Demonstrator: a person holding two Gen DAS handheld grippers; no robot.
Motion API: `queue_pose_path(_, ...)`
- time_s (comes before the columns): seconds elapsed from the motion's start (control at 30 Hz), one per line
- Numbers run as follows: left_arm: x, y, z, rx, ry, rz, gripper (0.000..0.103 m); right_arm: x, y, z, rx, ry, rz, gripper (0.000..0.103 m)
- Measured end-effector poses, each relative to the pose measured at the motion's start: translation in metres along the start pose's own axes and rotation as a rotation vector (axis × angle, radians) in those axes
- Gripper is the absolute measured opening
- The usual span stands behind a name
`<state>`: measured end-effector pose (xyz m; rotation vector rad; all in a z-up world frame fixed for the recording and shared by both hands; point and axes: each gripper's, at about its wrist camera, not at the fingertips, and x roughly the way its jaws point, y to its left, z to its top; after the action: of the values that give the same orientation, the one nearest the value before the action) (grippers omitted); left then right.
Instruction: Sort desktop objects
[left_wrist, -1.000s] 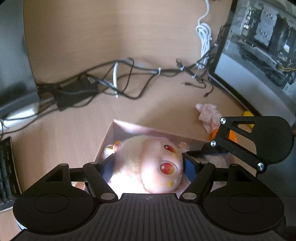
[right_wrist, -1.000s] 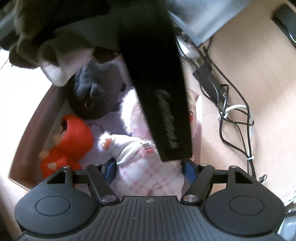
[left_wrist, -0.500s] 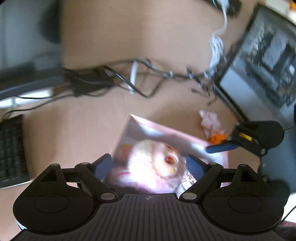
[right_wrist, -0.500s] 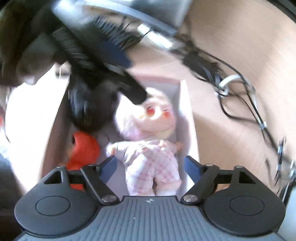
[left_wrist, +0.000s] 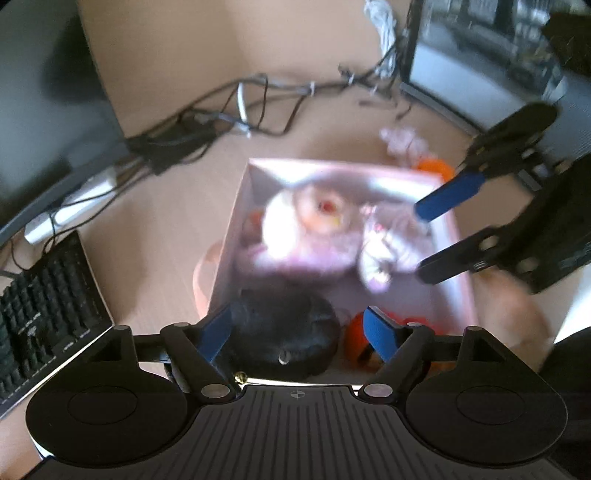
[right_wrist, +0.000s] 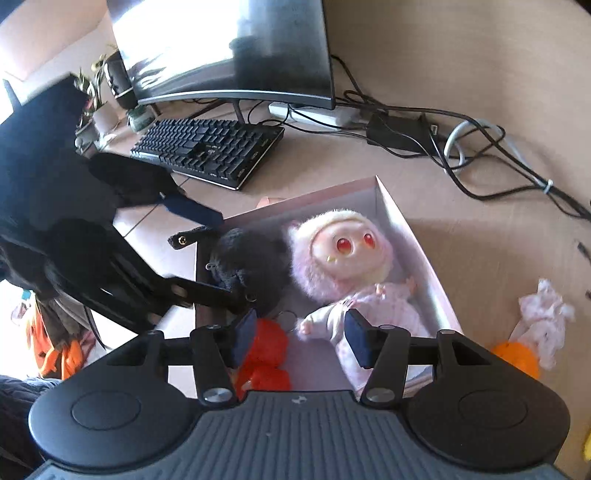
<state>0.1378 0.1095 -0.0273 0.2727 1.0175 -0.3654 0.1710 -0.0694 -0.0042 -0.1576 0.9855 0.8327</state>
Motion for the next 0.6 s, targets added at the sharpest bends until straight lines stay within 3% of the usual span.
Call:
queue_pose_path(0.2,0.021,-0.014,-0.004,0.142,0.041,0.073,0.086,-0.001,-0.011,-0.014,0.077,-0.022,-0.018,0.064)
queue_pose_path(0.33,0.022,-0.018,-0.006,0.223,0.052,0.102,0.078,-0.004,-0.020,-0.023,0.139,-0.039,-0.027,0.065)
queue_pose_path(0.47,0.009,-0.023,0.001,0.237,0.049,0.049,0.071,-0.010,-0.028,-0.029,0.190,-0.077,-0.020,0.066)
queue_pose_path(0.6,0.019,-0.025,0.001,0.241,0.062,0.021,0.078,-0.009,-0.031,-0.029,0.205,-0.077,-0.023,0.067)
